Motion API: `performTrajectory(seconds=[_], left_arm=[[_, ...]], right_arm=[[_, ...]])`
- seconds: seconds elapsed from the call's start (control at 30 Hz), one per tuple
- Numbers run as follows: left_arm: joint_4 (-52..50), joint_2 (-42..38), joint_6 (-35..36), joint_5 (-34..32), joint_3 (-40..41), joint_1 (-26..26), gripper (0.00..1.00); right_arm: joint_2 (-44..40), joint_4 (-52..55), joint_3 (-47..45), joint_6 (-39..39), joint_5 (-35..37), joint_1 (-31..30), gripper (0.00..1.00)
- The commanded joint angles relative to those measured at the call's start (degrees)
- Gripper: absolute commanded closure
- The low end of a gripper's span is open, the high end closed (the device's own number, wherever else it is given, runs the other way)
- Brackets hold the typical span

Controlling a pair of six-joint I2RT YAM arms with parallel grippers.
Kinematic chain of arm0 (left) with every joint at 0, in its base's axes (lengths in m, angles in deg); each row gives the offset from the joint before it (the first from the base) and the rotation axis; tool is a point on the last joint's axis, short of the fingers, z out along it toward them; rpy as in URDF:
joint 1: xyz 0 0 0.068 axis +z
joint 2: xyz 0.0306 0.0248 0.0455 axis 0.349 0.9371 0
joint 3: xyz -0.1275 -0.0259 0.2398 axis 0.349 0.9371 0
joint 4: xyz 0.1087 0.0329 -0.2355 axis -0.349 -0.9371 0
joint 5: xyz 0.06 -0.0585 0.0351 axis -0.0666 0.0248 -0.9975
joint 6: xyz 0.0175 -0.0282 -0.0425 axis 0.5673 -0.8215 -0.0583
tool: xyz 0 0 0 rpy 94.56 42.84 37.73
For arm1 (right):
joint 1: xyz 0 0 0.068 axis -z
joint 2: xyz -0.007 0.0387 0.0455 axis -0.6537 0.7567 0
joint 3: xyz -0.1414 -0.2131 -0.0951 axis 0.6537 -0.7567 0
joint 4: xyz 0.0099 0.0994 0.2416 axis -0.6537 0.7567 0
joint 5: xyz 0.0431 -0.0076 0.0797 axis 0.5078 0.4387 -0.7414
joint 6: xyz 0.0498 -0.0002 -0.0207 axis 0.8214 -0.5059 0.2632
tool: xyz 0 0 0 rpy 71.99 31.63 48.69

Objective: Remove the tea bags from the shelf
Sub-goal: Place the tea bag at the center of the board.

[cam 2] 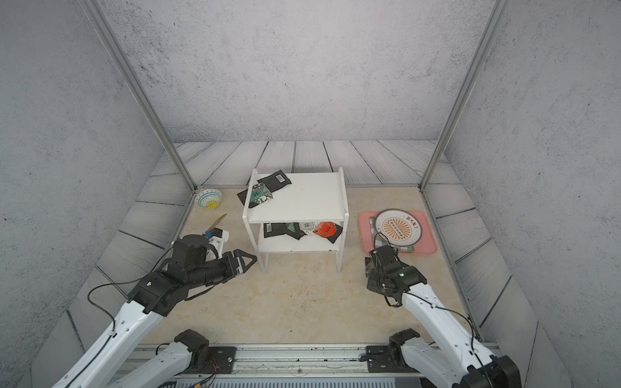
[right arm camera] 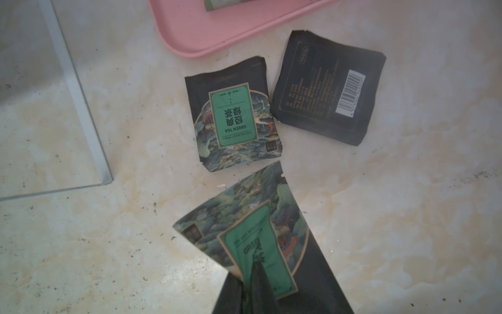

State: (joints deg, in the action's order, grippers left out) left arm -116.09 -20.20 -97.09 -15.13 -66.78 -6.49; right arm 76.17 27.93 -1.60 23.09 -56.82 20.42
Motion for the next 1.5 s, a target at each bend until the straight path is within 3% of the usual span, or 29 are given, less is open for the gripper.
performTrajectory(seconds=[0.0,0.3,0.57,1.07,1.3,1.47], left_arm=[[0.67,-0.17,-0.05,-0.32,0.78,-0.56,0.34],[0.78,0.24,-0.14,-0.48,0.70,-0.59,0.34],[1.08,0.44,-0.27,-0.28,1.30,-0.65,0.34],[1.28,0.01,-0.49,-0.44,1.93,-0.68,0.34],[1.46,0.10,-0.53,-0.38,1.93,-0.64,0.34],[1.59,0.18,-0.55,-0.32,1.85,-0.68,0.34]], right_arm=[[1.93,-3.67,-1.54,1.99,0.37,0.53,0.87],[5.01,-7.09,-4.25,4.50,3.27,1.99,0.87],[2.58,-5.51,-6.41,5.66,6.08,7.99,0.86],[9.18,-6.67,-3.95,6.34,3.12,15.64,0.83],[11.07,-8.71,-3.17,5.64,2.36,16.88,0.77],[11.97,-8.45,-1.55,4.88,0.72,17.26,0.66]])
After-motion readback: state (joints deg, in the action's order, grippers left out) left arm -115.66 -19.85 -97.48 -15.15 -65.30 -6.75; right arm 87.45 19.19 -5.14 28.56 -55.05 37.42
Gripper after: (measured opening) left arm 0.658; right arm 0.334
